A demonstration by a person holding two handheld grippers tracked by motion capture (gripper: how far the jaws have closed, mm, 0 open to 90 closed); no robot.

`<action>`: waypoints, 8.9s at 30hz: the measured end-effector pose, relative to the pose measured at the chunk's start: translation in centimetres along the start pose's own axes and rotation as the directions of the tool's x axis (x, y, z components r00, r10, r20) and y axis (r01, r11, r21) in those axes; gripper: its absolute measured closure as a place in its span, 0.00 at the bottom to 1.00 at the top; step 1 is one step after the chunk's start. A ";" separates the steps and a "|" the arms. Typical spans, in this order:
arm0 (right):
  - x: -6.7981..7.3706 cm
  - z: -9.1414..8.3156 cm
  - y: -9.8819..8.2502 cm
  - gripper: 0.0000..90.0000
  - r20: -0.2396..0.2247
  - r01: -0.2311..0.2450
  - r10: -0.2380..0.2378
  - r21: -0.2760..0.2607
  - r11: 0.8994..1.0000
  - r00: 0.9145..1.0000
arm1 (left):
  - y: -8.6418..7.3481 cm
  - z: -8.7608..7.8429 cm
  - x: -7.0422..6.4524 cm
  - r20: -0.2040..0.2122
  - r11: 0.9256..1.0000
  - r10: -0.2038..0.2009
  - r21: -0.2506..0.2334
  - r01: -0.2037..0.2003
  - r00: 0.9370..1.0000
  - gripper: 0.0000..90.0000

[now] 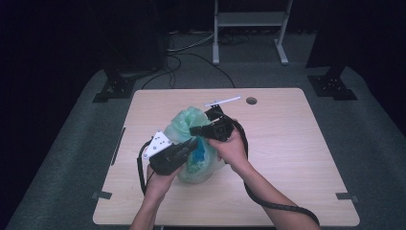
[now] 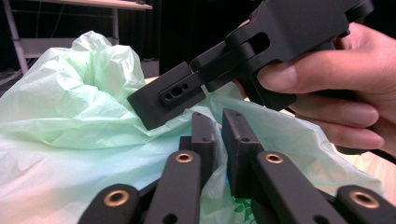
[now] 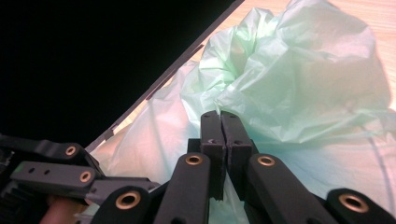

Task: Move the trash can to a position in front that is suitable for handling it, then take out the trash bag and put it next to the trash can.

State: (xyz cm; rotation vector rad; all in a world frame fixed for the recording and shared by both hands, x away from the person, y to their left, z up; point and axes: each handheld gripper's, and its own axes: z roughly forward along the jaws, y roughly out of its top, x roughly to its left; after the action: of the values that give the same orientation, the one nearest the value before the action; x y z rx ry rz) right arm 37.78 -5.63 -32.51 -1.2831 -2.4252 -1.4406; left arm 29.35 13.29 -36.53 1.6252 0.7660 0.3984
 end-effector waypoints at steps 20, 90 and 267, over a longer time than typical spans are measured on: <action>-1.4 -0.7 -0.7 1.00 -0.029 -0.046 0.045 -0.047 0.998 0.999 | 0.2 -0.6 0.7 0.049 0.999 -0.033 0.000 0.033 0.998 0.96; -0.9 -8.6 2.4 1.00 -0.105 -0.056 0.029 -0.266 0.962 0.994 | 0.8 -5.6 7.2 -0.161 0.959 -0.276 -0.118 0.260 0.947 0.23; -16.6 -9.1 -4.1 0.60 0.080 -0.244 0.272 -0.254 0.936 0.959 | 0.8 -4.2 6.8 -0.133 0.960 -0.278 -0.078 0.270 0.951 0.20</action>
State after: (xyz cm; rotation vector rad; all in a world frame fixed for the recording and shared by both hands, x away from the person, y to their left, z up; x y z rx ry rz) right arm 42.81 -23.76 -37.19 -1.7064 -2.0869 -1.6635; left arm 31.78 20.93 -36.00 1.4206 1.0646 0.3362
